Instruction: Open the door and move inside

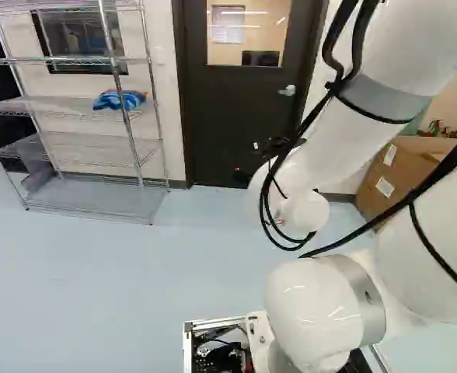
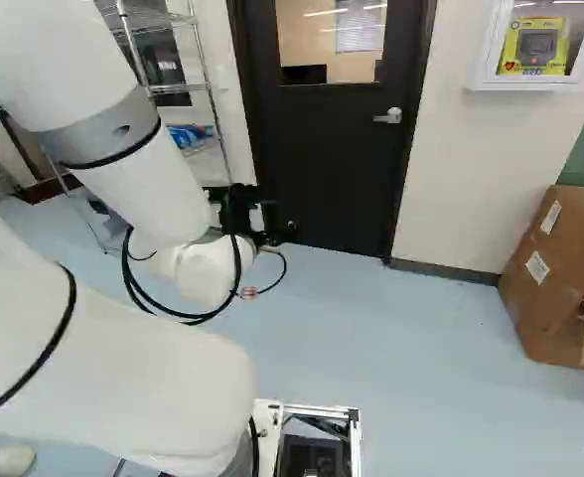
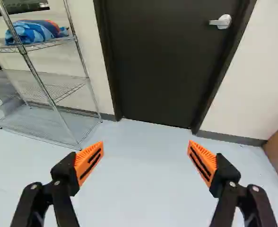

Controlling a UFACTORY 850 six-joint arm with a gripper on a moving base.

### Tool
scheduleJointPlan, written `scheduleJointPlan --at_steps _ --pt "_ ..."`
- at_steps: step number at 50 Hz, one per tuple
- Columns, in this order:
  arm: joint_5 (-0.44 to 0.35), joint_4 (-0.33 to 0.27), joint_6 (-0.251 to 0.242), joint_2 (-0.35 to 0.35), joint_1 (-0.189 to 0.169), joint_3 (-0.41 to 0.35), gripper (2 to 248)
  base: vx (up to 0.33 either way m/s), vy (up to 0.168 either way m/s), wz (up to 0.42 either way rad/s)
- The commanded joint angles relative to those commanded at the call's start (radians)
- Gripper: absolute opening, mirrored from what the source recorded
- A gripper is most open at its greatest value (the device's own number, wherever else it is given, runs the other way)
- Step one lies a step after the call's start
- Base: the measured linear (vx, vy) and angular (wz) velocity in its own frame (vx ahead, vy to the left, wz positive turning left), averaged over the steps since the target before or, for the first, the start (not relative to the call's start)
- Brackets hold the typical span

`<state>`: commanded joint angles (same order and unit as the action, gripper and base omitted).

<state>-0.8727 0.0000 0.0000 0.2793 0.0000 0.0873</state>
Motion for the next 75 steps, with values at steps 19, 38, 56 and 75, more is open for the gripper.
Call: scheduleJointPlan --at_steps 19,38,56,75 --pt "0.000 0.000 0.000 0.000 0.000 0.000 247 0.000 0.000 0.000" --pt "0.000 0.000 0.000 0.000 0.000 0.000 247 0.000 0.000 0.000" --pt "0.000 0.000 0.000 0.000 0.000 0.000 247 0.000 0.000 0.000" --pt "0.000 0.000 0.000 0.000 0.000 0.000 247 0.028 -0.001 -0.002"
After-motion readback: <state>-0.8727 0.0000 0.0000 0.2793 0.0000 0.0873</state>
